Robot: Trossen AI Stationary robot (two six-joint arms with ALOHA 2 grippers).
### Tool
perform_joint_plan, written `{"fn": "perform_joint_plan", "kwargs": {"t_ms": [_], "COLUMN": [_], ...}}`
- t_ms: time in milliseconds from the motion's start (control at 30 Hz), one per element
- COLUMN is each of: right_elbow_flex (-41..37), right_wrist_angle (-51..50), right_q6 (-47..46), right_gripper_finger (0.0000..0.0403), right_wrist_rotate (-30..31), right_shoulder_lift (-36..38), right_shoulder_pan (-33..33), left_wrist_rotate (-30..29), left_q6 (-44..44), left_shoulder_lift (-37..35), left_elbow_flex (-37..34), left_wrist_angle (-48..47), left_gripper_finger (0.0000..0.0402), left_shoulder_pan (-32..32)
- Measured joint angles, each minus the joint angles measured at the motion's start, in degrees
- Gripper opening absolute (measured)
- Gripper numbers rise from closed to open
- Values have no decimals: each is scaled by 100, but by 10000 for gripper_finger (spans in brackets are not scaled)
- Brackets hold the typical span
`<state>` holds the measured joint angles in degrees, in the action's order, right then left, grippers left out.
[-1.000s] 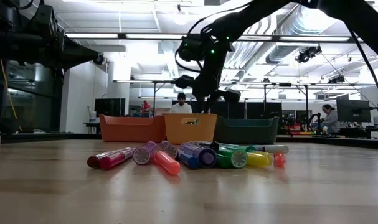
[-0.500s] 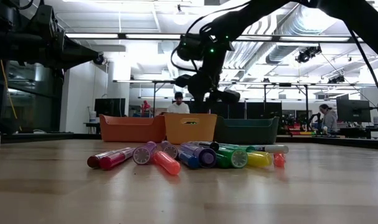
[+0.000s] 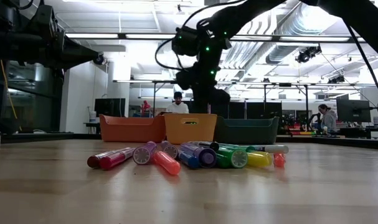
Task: Pick & Place Markers
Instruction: Put the right orange pen into the yellow bin
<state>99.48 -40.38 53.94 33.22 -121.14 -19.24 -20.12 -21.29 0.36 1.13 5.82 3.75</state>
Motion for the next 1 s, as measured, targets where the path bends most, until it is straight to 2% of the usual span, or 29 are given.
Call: {"fn": "perform_joint_plan", "kwargs": {"t_ms": [267, 333, 433, 533, 700, 867, 1000], "right_elbow_flex": [0, 0, 0, 0, -2, -2, -2], "right_wrist_angle": [-46, -159, -584, -1174, -2278, -3435, -4243], "right_q6": [-2272, -3023, -4283, -5619, -7191, -8042, -8201], "right_gripper_finger": [74, 74, 74, 74, 74, 74, 74], "right_wrist_rotate": [1853, 2127, 2151, 1866, 610, -593, -933], "right_shoulder_lift": [0, 11, 92, 221, 517, 822, 942], "right_shoulder_pan": [366, 476, 685, 907, 1210, 1529, 1856], "left_wrist_rotate": [0, 0, 0, 1, -2, 2, 2], "left_q6": [-1, 1, -1, 0, -1, -1, 1], "left_shoulder_lift": [0, 1, 0, 0, 2, 1, 0], "left_elbow_flex": [0, 0, 0, -1, -2, 0, 0], "left_wrist_angle": [0, 0, 0, -2, 0, 0, 0], "left_gripper_finger": [3, 3, 3, 3, 3, 3, 3], "left_shoulder_pan": [0, -1, 0, -1, 0, 0, 0]}}
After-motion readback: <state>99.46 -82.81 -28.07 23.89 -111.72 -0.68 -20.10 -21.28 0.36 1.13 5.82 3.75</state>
